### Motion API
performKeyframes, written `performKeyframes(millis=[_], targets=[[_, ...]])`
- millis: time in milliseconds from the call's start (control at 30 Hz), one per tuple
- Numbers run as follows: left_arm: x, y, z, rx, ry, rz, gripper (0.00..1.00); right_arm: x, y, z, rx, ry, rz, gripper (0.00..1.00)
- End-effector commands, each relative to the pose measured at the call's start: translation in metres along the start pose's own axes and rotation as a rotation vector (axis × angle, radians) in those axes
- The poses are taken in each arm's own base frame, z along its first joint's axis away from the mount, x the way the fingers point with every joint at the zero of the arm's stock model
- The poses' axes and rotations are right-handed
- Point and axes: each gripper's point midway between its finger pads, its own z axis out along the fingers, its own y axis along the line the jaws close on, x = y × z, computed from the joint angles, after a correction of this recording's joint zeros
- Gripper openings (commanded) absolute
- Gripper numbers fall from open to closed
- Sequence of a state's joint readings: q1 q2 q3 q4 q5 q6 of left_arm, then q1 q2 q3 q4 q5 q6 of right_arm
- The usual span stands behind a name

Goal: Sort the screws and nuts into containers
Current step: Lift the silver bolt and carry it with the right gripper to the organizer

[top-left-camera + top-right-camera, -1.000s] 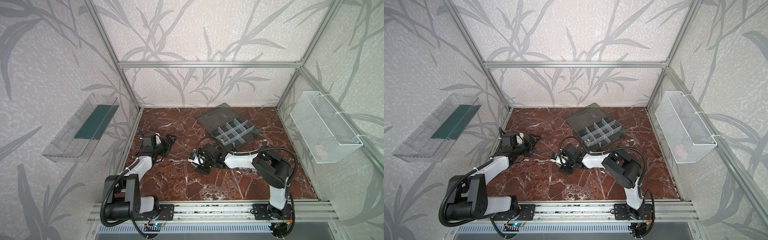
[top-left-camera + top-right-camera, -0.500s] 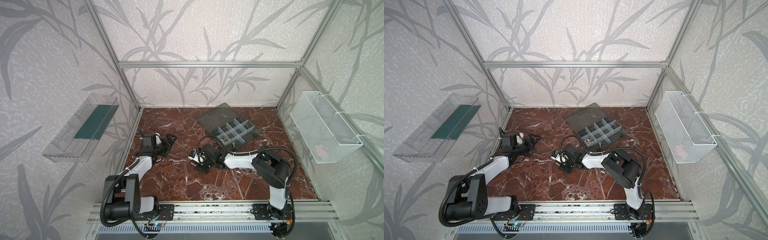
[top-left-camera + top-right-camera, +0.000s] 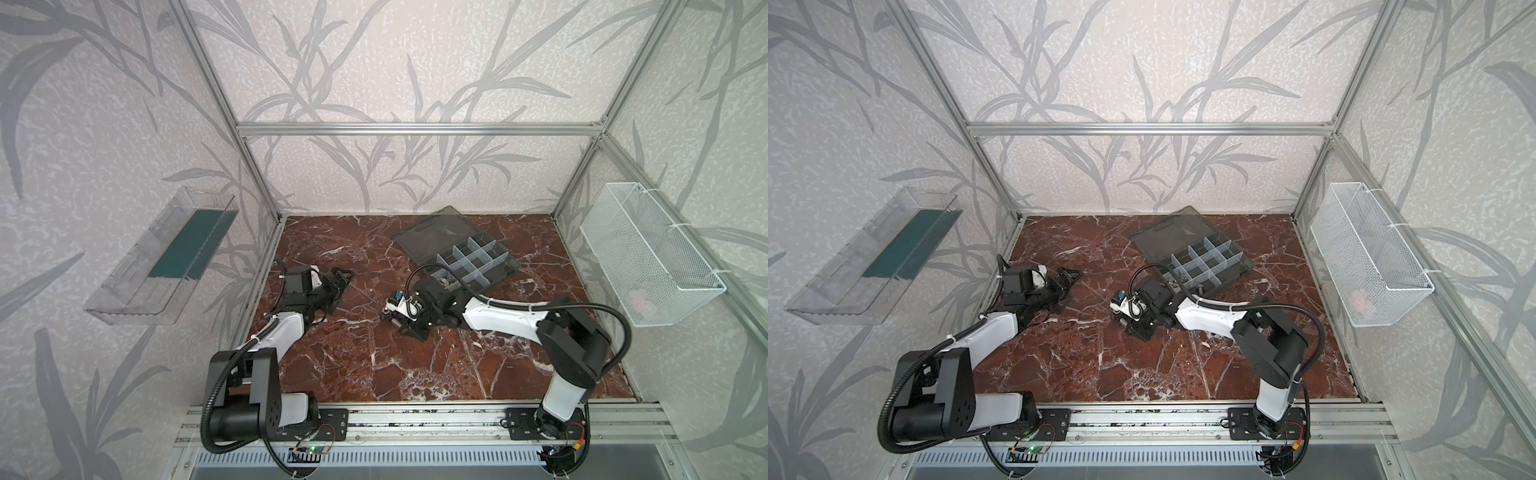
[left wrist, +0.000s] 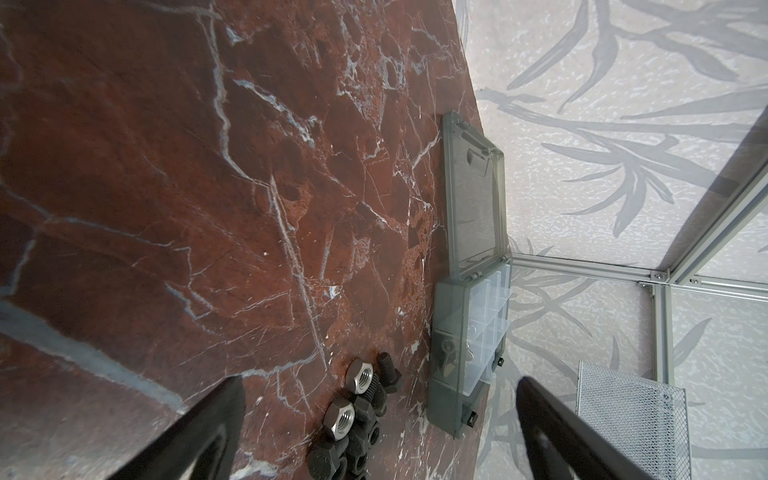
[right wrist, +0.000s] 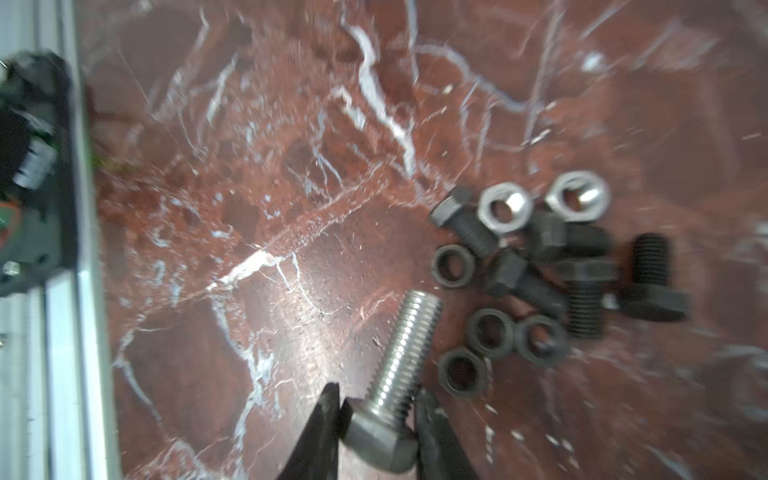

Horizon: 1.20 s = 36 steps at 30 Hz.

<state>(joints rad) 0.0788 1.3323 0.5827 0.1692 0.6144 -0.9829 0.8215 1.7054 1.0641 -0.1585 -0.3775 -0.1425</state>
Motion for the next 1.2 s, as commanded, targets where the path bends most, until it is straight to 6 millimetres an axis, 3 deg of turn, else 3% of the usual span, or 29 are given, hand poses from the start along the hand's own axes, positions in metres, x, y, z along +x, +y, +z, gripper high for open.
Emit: performKeyframes(millis=[0,100,233,433,733,967,1167], targets=[[0.0,-0.004,0.001,0.026,0.009,-0.013,0.99,-0.026,-0.019,-0.057,0.045,-0.113,0.07,0.0],[-0.001,-0.007,-0.001,0.033,0.007,-0.012,1.0,-0.024,-0.057,-0.094,0.163,-0.151,0.182,0.0],[-0.001,-0.008,-0.001,0.034,0.005,-0.01,0.99,0.0,-0.104,-0.133,0.322,-0.132,0.343,0.0],[-0.002,-0.007,-0.002,0.029,0.001,-0.014,0.99,0.045,-0.144,-0.158,0.541,-0.037,0.591,0.0],[-0.001,-0.007,-0.003,0.022,0.003,-0.013,0.99,0.07,-0.17,-0.165,0.693,-0.029,0.794,0.0],[-0.001,-0.004,-0.002,0.014,0.003,-0.015,1.0,0.083,-0.189,-0.154,0.724,0.027,0.903,0.0],[-0.001,-0.004,-0.002,0.015,0.007,-0.015,0.99,0.084,-0.199,-0.133,0.682,0.055,0.957,0.0]])
